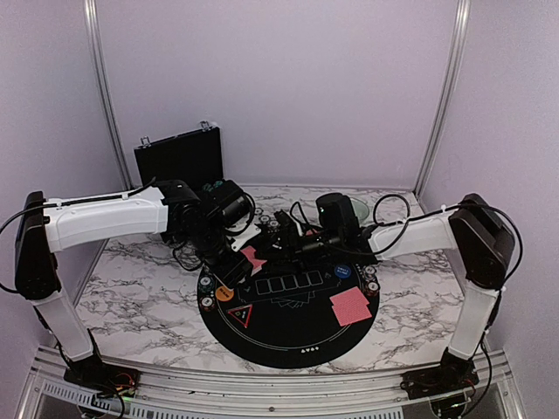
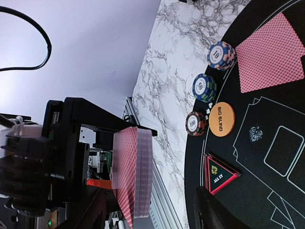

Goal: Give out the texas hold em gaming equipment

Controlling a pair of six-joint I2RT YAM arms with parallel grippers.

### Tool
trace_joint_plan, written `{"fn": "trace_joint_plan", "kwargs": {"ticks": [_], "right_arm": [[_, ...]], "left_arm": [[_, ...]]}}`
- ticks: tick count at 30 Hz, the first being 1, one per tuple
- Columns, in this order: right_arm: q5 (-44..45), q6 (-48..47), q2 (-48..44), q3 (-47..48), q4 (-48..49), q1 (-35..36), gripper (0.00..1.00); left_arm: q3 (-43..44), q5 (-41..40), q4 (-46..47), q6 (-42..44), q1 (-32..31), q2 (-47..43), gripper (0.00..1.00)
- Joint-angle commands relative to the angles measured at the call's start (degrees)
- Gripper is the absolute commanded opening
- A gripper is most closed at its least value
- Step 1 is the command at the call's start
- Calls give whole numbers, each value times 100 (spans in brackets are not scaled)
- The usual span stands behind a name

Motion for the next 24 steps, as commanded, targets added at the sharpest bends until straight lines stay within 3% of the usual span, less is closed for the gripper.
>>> {"fn": "trace_joint_plan", "kwargs": {"ticks": [1, 10, 24], "right_arm": [[61, -92, -284, -24, -68, -65, 59], [20, -55, -439, -126, -66, -48, 41], [-66, -46, -354, -57, -92, 56, 29]], "left_arm": [[-39, -6, 57, 43, -10, -211, 50], [-31, -24, 57, 70, -1, -164, 50], [5, -15, 57, 80, 5, -128, 50]]}}
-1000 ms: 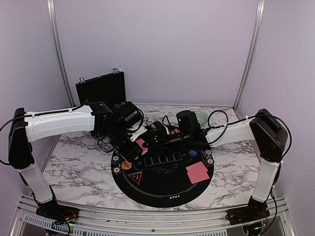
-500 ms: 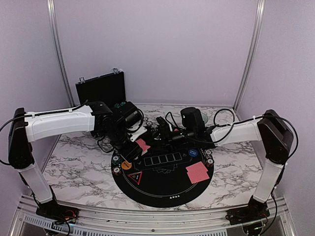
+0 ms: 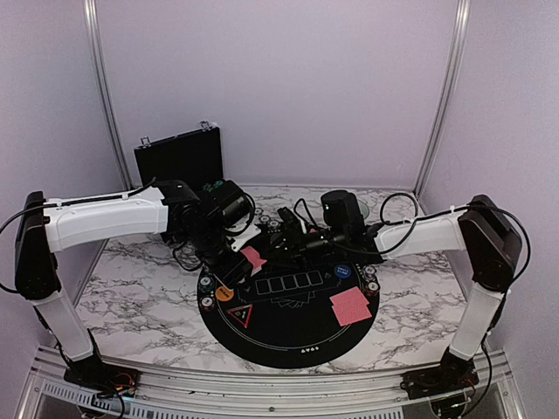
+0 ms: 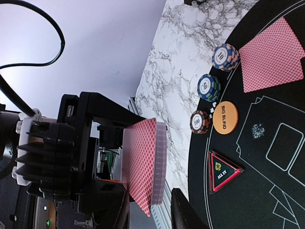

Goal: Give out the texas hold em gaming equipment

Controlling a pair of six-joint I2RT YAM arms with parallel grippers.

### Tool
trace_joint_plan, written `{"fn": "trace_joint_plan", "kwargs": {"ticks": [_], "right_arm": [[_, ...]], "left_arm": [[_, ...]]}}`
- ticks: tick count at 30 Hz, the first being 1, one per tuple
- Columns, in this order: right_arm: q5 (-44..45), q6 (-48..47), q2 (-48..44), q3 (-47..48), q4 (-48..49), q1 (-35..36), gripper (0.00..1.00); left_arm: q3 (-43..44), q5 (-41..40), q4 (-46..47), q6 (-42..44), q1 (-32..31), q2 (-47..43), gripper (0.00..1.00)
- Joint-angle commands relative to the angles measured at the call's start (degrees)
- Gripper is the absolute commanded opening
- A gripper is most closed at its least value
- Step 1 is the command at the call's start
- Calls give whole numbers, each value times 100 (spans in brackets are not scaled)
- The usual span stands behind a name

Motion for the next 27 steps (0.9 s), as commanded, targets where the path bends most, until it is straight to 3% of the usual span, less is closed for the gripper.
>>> {"fn": "trace_joint_plan", "kwargs": {"ticks": [1, 16, 27], "right_arm": [[-78, -10, -66, 74, -28, 69, 28], [-130, -51, 88, 216, -130, 100, 20], [-109, -36, 50, 203, -113, 46, 6]], "left_arm": [[14, -15, 64, 74, 6, -118, 50], [15, 10, 83, 116, 35, -102, 50], [-49, -2, 88, 88, 44, -148, 50]]}}
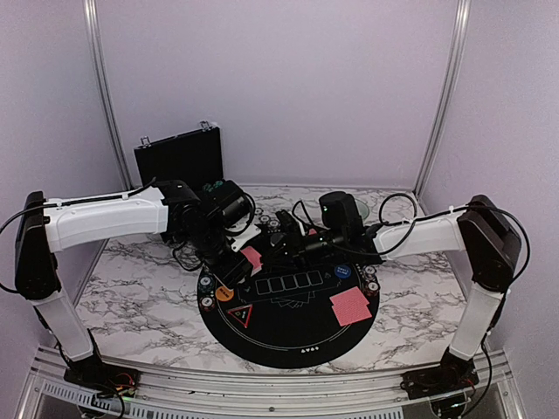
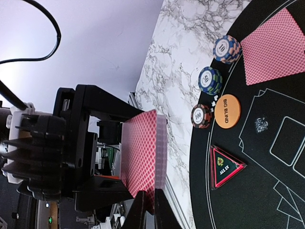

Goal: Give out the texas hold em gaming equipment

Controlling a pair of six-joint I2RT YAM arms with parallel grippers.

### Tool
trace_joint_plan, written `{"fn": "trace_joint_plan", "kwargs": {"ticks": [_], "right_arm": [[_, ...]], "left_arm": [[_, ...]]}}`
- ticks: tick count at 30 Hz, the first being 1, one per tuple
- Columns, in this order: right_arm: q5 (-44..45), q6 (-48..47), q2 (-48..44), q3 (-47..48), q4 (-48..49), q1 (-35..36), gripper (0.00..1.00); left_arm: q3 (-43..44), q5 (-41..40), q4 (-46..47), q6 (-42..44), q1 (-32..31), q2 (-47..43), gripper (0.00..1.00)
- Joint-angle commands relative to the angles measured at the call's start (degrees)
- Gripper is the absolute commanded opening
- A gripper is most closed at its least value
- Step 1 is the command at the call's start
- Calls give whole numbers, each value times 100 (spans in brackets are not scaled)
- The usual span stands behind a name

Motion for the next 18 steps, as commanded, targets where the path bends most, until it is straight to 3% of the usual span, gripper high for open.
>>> {"fn": "trace_joint_plan", "kwargs": {"ticks": [1, 18], "right_arm": [[-39, -26, 19, 192, -4, -21, 6], [23, -61, -266, 44, 30, -320, 0]], "left_arm": [[-72, -6, 82, 57, 39, -155, 50], [-516, -50, 198, -115, 95, -511, 50]]}}
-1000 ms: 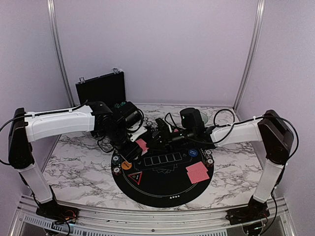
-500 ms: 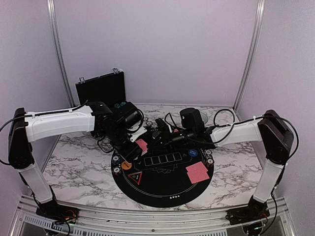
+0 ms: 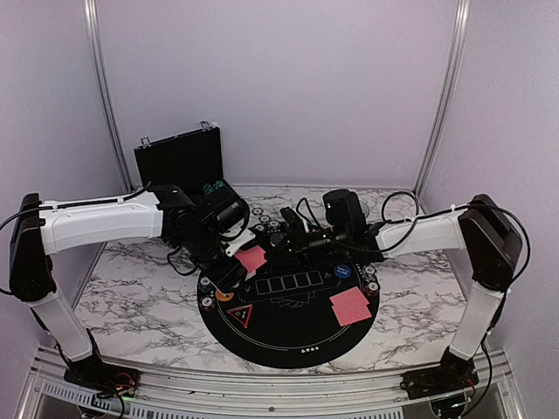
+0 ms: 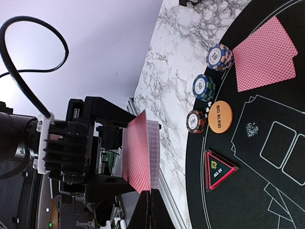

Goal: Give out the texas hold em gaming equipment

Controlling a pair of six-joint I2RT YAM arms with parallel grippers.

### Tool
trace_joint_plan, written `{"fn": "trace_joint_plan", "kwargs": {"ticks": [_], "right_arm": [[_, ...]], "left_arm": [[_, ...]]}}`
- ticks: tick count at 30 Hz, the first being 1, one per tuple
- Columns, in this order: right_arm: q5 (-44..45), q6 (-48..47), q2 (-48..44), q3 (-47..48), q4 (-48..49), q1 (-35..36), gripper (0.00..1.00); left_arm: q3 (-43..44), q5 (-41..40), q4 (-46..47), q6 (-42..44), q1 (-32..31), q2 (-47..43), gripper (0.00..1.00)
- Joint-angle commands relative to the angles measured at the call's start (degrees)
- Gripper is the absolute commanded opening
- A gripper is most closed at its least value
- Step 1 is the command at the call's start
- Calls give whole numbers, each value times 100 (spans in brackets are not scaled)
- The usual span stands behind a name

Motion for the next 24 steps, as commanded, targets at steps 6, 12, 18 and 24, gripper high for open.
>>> {"fn": "trace_joint_plan", "kwargs": {"ticks": [6, 12, 18, 24], "right_arm": [[210, -193, -441, 9, -86, -225, 0], [526, -704, -605, 44, -392, -304, 0], [1632, -2124, -935, 182, -1287, -302, 0], [3719, -3957, -1382, -122, -1527, -25, 0]], "left_arm": [[-518, -45, 278, -205, 159, -556, 50], [-859, -52, 415, -355, 266, -792, 50], [-1156, -85, 451, -416, 389, -1057, 50], [-1252, -93, 444, -392, 515, -1186, 50]]}}
